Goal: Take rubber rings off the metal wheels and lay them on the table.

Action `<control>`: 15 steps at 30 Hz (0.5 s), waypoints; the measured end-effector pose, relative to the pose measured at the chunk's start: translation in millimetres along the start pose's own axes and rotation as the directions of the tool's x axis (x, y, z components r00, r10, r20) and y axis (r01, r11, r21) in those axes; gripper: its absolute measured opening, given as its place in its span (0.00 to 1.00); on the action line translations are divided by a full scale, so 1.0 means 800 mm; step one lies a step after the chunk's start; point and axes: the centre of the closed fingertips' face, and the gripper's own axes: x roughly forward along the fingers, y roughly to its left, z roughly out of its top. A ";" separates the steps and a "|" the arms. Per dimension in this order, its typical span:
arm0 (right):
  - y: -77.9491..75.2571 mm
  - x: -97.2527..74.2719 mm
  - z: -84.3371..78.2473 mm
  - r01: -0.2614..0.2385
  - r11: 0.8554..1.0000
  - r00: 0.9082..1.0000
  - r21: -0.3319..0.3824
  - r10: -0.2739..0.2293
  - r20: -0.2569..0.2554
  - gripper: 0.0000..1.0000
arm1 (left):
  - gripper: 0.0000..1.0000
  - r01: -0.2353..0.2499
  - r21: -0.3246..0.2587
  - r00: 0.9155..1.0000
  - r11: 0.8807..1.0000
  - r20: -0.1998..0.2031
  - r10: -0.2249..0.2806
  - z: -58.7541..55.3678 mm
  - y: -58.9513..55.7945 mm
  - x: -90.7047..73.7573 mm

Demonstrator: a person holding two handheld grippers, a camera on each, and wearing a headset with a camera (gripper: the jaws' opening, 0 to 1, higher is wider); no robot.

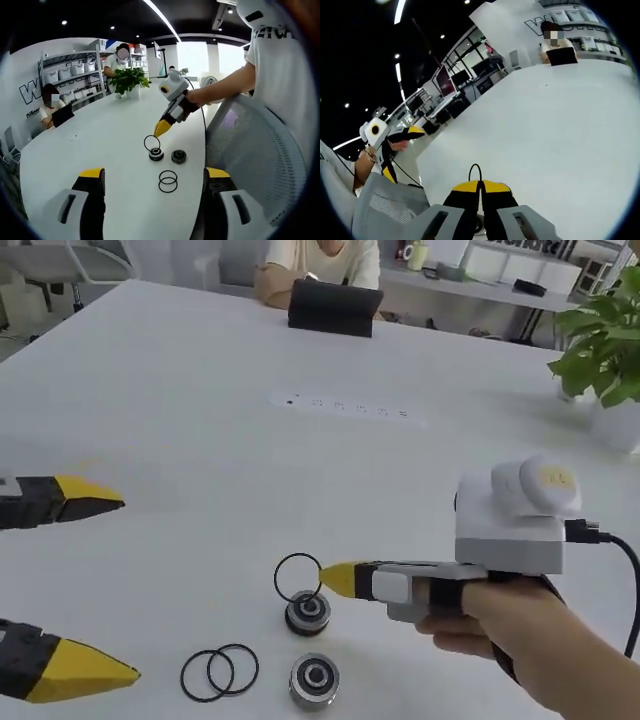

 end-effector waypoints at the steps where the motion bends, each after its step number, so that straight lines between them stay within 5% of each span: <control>1: 0.001 0.000 0.000 -0.003 1.000 1.000 -0.001 0.003 0.000 0.00 | 0.79 -0.003 -0.004 1.000 1.000 0.001 0.003 -0.001 0.000 -0.001; 15: 0.018 0.006 -0.003 -0.046 0.999 0.999 0.000 0.046 -0.008 0.00 | 0.90 -0.008 -0.111 1.000 0.994 0.002 0.008 -0.030 -0.024 -0.004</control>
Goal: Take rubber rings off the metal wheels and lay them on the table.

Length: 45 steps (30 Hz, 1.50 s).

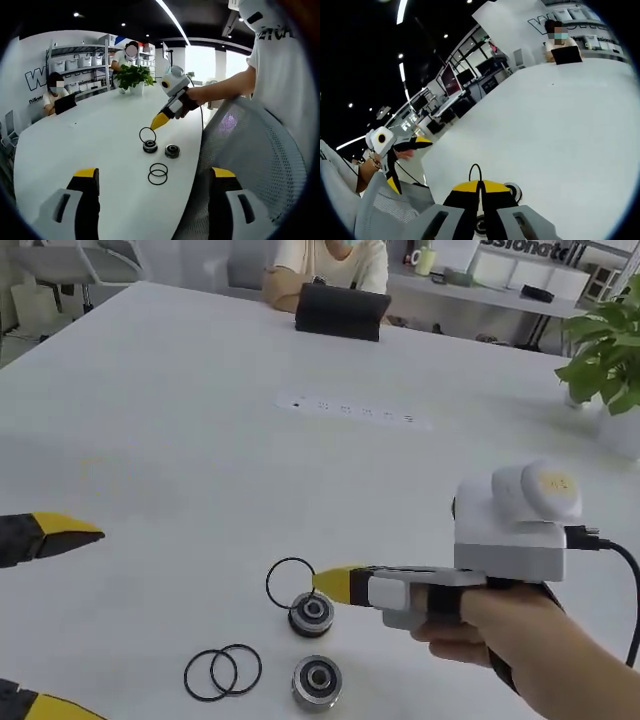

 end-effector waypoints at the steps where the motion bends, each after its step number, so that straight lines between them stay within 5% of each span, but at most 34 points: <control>1: 0.002 0.001 0.000 -0.005 1.000 1.000 -0.001 0.005 0.000 0.00 | 0.91 0.001 -0.008 1.000 1.000 -0.007 -0.001 -0.004 -0.001 0.000; 13: 0.017 0.008 -0.006 -0.043 0.999 0.999 -0.011 0.043 -0.019 0.00 | 0.95 -0.001 -0.060 1.000 0.998 -0.022 -0.001 -0.023 -0.011 0.002; 34: 0.053 0.037 -0.039 -0.126 0.992 0.986 -0.028 0.122 -0.114 0.00 | 0.98 0.017 -0.074 1.000 0.997 -0.018 -0.018 -0.026 -0.021 0.009; 45: 0.052 0.051 -0.062 -0.111 0.993 0.980 -0.037 0.104 -0.171 0.00 | 0.98 0.016 -0.078 0.999 0.997 -0.029 -0.018 -0.032 -0.022 0.009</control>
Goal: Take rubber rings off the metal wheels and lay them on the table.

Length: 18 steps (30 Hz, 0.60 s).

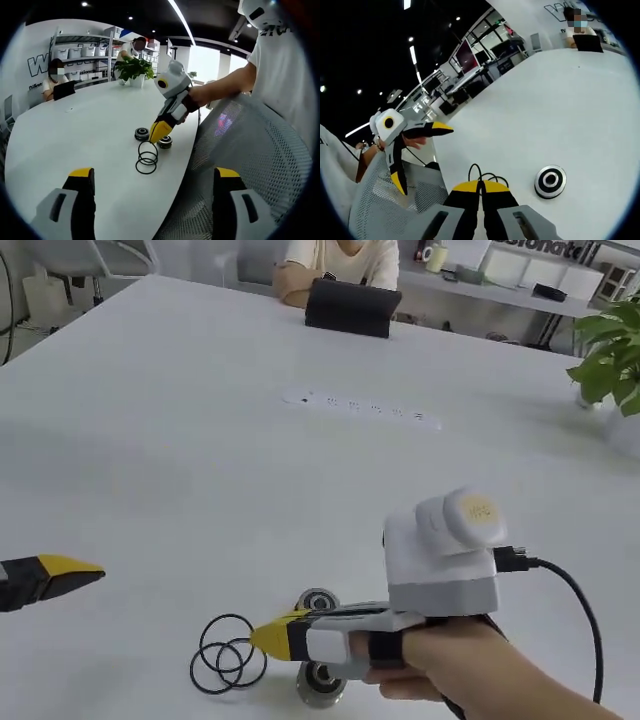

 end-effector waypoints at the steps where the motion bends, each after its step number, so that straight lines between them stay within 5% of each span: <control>1: 0.000 0.001 -0.002 0.000 1.000 1.000 0.006 0.000 -0.003 0.00 | 0.98 -0.001 -0.001 1.000 1.000 0.000 0.001 0.000 0.000 0.000; 18: -0.015 0.013 -0.021 0.053 0.998 0.998 0.035 -0.052 -0.046 0.00 | 0.97 -0.002 -0.010 1.000 1.000 -0.011 0.002 -0.006 -0.001 0.000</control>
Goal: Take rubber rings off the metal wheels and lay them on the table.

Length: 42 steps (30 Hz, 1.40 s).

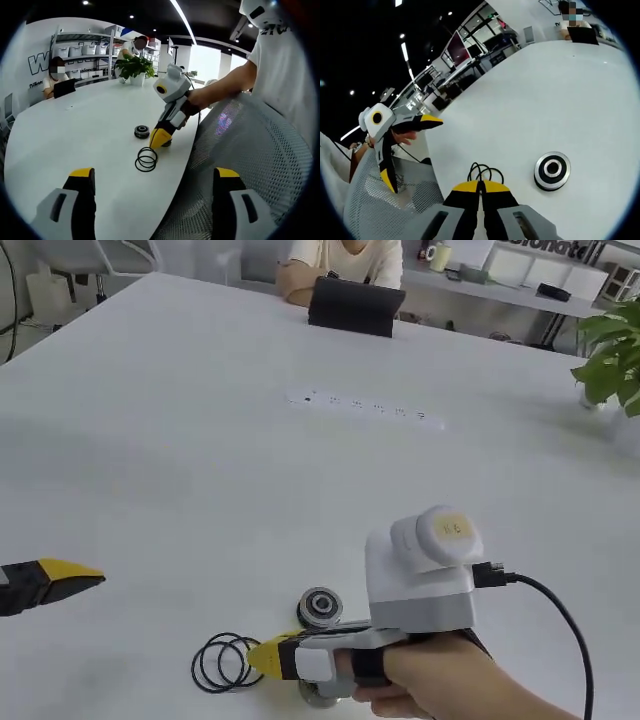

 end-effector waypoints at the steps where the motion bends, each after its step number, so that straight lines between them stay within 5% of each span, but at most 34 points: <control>1: 0.000 0.000 0.000 0.002 1.000 1.000 0.000 -0.002 0.000 0.00 | 0.97 0.000 -0.001 1.000 1.000 0.000 0.000 0.000 0.000 0.000; 20: -0.006 -0.001 -0.005 0.029 0.999 0.999 -0.027 -0.030 -0.025 0.01 | 0.97 0.003 -0.003 1.000 1.000 -0.001 -0.003 0.000 -0.001 0.001; 42: -0.013 -0.007 -0.003 0.082 0.981 0.995 -0.179 -0.091 -0.046 0.07 | 0.96 0.003 0.002 1.000 1.000 0.000 -0.003 0.003 -0.001 0.000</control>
